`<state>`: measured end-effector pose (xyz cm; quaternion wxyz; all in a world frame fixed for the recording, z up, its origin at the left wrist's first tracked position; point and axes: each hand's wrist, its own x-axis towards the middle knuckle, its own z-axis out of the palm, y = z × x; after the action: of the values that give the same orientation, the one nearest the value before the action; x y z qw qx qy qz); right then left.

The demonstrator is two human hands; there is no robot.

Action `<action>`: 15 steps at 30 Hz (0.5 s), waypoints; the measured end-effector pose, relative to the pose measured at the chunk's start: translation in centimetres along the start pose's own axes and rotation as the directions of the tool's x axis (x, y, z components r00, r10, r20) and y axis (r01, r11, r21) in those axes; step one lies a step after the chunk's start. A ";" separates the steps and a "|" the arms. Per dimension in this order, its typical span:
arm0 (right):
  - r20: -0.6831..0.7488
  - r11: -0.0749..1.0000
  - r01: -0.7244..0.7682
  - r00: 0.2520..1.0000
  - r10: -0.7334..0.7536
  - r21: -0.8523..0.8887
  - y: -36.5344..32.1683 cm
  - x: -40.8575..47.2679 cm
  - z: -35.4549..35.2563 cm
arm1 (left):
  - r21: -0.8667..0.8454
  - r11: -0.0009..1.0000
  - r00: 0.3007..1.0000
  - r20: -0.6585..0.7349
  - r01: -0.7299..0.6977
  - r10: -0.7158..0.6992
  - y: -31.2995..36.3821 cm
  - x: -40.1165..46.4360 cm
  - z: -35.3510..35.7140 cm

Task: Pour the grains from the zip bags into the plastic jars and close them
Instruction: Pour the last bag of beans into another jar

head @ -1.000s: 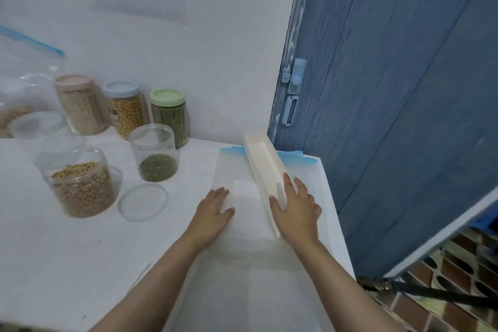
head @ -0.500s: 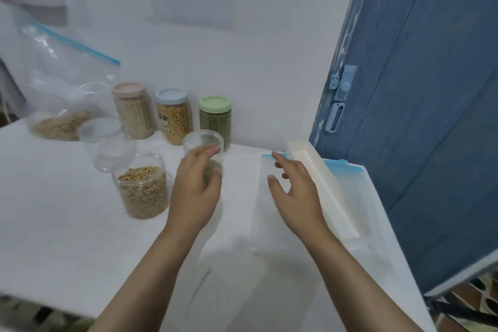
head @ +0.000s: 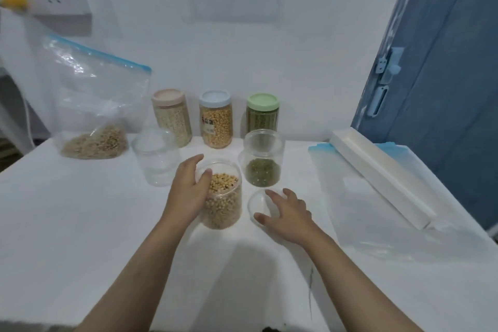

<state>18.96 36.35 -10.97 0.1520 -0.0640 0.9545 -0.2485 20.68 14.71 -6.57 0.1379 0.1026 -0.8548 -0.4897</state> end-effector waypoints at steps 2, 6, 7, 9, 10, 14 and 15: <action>-0.030 0.996 -0.024 0.999 0.022 -0.082 -0.6 -0.1 1.3 | -0.199 0.975 0.989 0.124 0.101 -0.077 -1.1 -0.1 -0.3; -0.148 0.991 -0.076 0.987 0.059 -0.114 -1.1 -0.2 2.6 | -0.300 0.946 0.976 0.209 0.121 -0.059 -2.0 0.2 -0.6; -0.177 0.992 -0.097 0.981 0.082 -0.078 -1.1 -0.3 2.7 | -0.299 0.947 0.977 0.206 0.115 -0.053 -2.2 0.3 -0.6; -0.229 0.990 -0.123 0.964 0.137 0.072 -1.1 -0.7 2.8 | -0.306 0.946 0.979 0.199 0.106 -0.046 -2.3 0.1 -0.6; -0.257 0.977 -0.120 0.952 0.164 0.176 -1.1 -0.9 2.8 | -0.306 0.947 0.981 0.191 0.100 -0.042 -2.5 0.0 -0.6; -0.352 0.847 0.022 0.915 0.197 0.532 -1.9 -2.5 2.3 | -0.313 0.947 0.985 0.169 0.077 -0.024 -3.0 -1.0 -0.6; -0.372 0.804 0.077 0.909 0.186 0.590 -2.4 -3.0 2.2 | -0.315 0.946 0.985 0.171 0.073 -0.019 -3.0 -1.2 -0.7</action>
<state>22.63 33.83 -10.79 -0.0330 0.0688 0.8402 -0.5369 22.20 13.06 -9.02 0.0698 0.0580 -0.7698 -0.6318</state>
